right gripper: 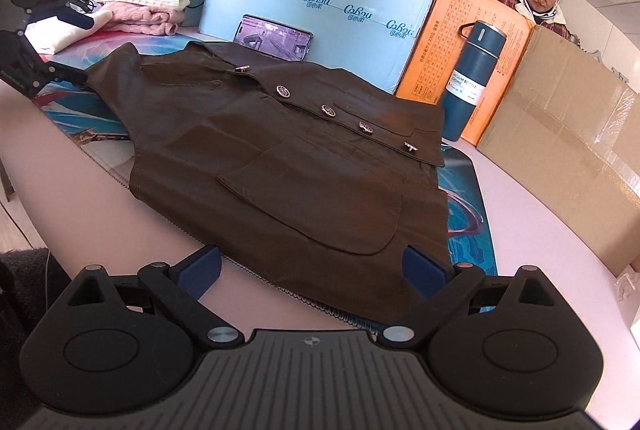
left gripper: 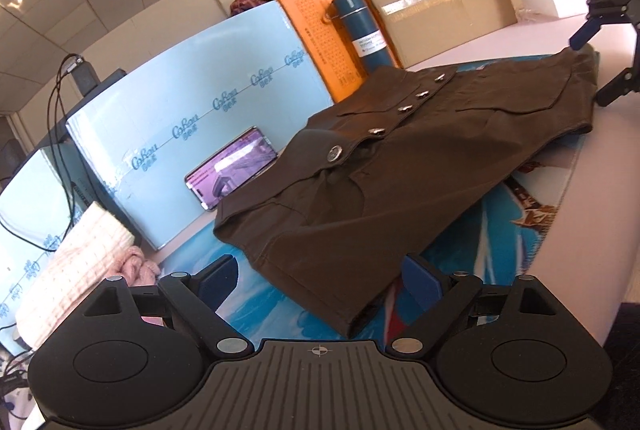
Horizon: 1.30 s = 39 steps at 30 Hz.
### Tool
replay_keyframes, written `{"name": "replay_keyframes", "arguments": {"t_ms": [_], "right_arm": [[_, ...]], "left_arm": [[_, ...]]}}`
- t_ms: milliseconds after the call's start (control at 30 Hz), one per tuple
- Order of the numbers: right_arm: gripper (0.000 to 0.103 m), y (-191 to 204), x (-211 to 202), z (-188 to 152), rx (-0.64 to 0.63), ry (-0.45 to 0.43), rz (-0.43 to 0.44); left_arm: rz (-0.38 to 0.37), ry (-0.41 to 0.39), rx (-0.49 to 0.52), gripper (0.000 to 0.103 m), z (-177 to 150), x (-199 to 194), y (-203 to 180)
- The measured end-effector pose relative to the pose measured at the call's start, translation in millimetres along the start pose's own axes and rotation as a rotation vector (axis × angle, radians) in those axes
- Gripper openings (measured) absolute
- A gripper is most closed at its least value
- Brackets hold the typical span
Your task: Fold clothes
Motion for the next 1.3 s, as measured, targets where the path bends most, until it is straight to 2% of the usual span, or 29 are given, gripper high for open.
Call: {"name": "replay_keyframes", "arguments": {"t_ms": [100,167,267,333,367,433,467,600,767,1000,1167,1233,1267,1300], "right_arm": [[0.098,0,1,11,0.02,-0.051,0.015],[0.098,-3,3,19,0.057,-0.09,0.009],[0.096,-9,10,23,0.075,-0.102,-0.053],[0.094,-9,14,19,0.013,-0.082,-0.135],[0.089,-10,14,17,-0.022,-0.075,-0.178],[0.085,-13,13,10,-0.059,-0.059,-0.215],[0.085,-14,12,8,-0.056,-0.051,-0.207],[0.09,-13,-11,4,0.015,-0.052,-0.075],[0.094,-3,-4,4,-0.037,-0.023,-0.087],[0.094,11,7,4,-0.121,0.021,-0.118],[0.092,32,15,25,-0.177,-0.064,-0.077],[0.088,40,20,32,-0.211,-0.094,-0.074],[0.079,43,23,34,-0.233,-0.103,-0.084],[0.071,46,25,36,-0.262,-0.114,-0.104]], "left_arm": [[-0.029,0.001,0.04,0.099,3,5,-11],[0.059,0.017,0.06,0.099,4,16,-8],[0.131,0.045,-0.012,0.099,2,30,6],[0.183,0.052,-0.066,0.099,-3,31,17],[0.209,0.056,-0.093,0.099,-5,32,23],[0.231,0.051,-0.158,0.098,-8,30,32],[0.232,0.044,-0.193,0.097,-8,29,35],[0.238,0.017,-0.33,0.093,-11,22,48],[0.221,-0.005,-0.407,0.093,-8,26,50],[0.221,-0.03,-0.433,0.093,-4,25,51],[0.201,-0.032,-0.446,0.093,-5,31,48],[0.161,-0.035,-0.447,0.076,-5,34,43],[0.14,-0.035,-0.447,0.049,-5,35,40],[0.132,-0.034,-0.444,0.027,-5,35,38]]}}
Point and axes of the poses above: each gripper's, at about its wrist camera, not at the fingertips, and x roughly the way its jaws point, y to its left, z to its top, the point moved 7 cm from there along x, roughly the way its jaws point, and after that the axes turned 3 degrees about -z, right-handed, at the moved point
